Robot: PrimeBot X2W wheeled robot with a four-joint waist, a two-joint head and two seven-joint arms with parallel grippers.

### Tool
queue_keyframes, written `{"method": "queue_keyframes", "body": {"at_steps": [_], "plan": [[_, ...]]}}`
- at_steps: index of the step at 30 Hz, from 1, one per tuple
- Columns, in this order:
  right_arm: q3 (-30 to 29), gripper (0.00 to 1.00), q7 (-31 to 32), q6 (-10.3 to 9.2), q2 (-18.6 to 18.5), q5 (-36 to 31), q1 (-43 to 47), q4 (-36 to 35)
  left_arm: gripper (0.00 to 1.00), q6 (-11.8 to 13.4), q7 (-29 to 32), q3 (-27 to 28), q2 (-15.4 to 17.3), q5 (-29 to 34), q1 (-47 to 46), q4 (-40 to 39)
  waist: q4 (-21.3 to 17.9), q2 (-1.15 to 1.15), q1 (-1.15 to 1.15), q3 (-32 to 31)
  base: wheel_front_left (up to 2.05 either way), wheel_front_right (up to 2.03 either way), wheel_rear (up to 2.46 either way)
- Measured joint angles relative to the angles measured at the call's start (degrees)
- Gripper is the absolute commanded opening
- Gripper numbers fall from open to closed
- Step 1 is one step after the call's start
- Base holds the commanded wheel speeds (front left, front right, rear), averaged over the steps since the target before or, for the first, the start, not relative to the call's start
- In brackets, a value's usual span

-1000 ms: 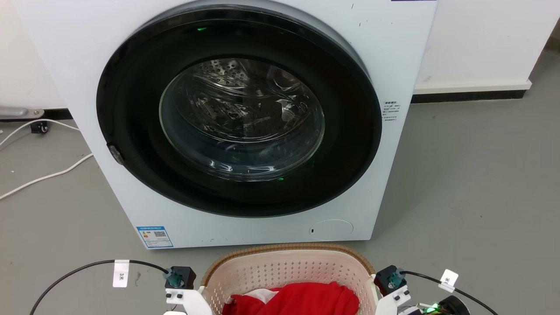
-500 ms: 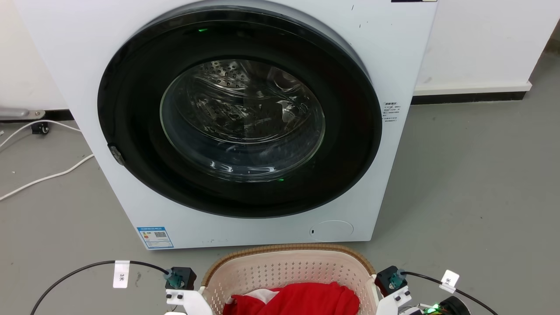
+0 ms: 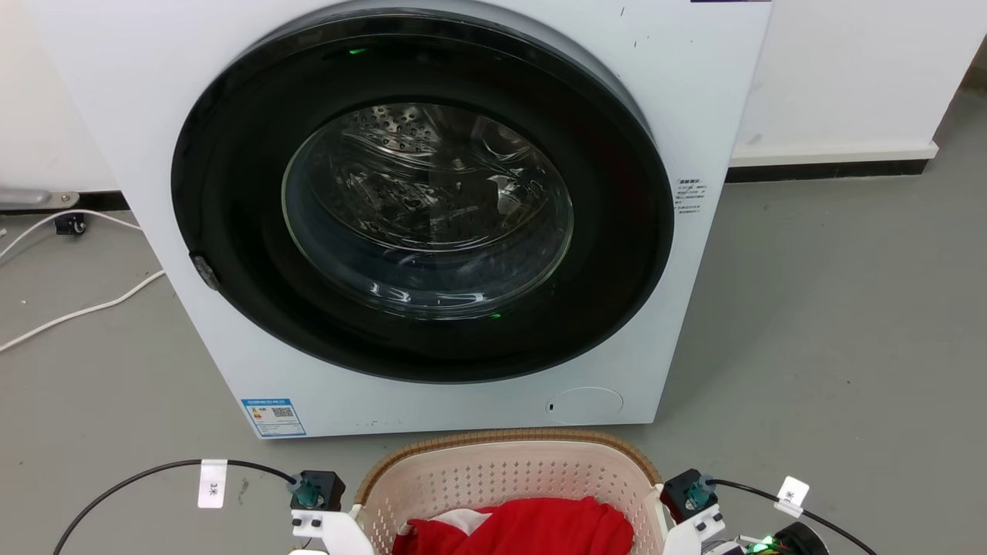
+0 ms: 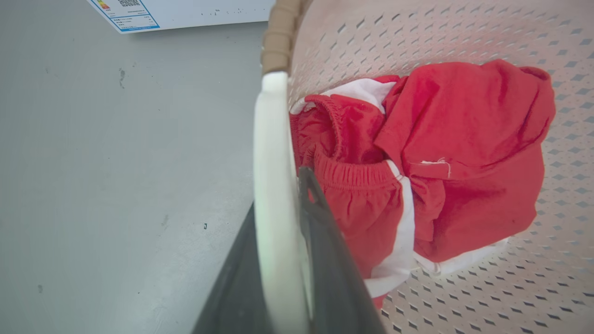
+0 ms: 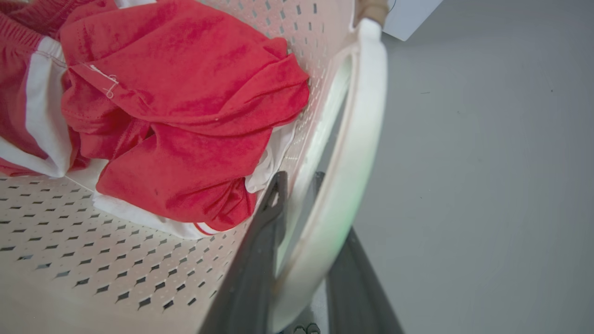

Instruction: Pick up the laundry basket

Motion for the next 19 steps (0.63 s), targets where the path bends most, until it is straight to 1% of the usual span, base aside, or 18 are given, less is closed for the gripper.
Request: {"method": "queue_keyframes", "body": {"at_steps": [19], "plan": [[0.60,0.00,-0.14,0.01,-0.05,0.71,0.01,0.07,0.00,0.00,-0.57,-2.16,0.03,-2.36,-0.09,0.20,-0.06,0.00,0.01,0.34,0.00,0.00,0.00]]}}
